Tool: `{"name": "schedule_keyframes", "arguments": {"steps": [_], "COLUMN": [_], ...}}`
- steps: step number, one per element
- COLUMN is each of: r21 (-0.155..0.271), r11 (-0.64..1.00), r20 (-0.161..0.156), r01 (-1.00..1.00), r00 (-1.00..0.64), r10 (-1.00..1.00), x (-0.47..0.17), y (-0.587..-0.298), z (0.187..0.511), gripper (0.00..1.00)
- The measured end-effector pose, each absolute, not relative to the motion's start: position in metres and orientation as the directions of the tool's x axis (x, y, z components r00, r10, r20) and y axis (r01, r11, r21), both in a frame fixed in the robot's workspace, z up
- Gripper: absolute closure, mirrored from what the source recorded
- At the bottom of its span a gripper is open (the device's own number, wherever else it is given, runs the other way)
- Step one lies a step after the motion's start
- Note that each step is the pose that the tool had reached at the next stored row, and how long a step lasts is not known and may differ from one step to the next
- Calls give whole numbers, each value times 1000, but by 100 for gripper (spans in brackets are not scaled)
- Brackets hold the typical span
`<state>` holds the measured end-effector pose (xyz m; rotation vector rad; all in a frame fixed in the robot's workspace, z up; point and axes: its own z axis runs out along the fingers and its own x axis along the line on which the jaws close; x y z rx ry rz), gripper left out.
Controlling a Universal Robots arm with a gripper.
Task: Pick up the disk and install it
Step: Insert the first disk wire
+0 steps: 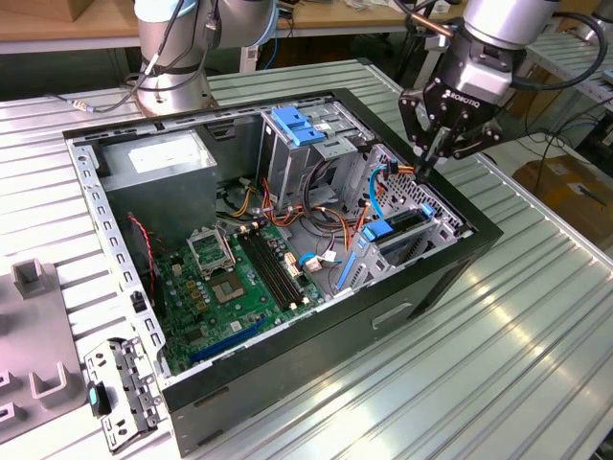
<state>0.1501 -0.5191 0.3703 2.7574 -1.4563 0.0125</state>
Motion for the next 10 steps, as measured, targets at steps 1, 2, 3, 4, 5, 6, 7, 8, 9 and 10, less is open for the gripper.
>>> {"name": "schedule_keyframes", "arguments": {"steps": [1, 2, 3, 4, 5, 6, 7, 8, 9, 10], "r21": [17, 17, 17, 17, 17, 17, 17, 17, 17, 17], "r11": [-550, -537, -519, -504, -491, -477, -455, -437, -422, -402], "r20": [18, 18, 18, 18, 18, 18, 18, 18, 18, 18], "r01": [-835, -844, -854, -863, -871, -879, -890, -899, -907, -916], "r00": [551, 537, 520, 505, 491, 477, 455, 437, 422, 402], "r10": [-835, -843, -854, -863, -871, -879, -890, -899, -906, -915], "x": [150, 150, 150, 150, 150, 150, 150, 150, 150, 150], "y": [-519, -519, -519, -519, -519, -519, -519, -519, -519, -519], "z": [370, 370, 370, 370, 370, 370, 370, 370, 370, 370], "gripper": [82, 82, 82, 82, 82, 82, 82, 82, 82, 82]}}
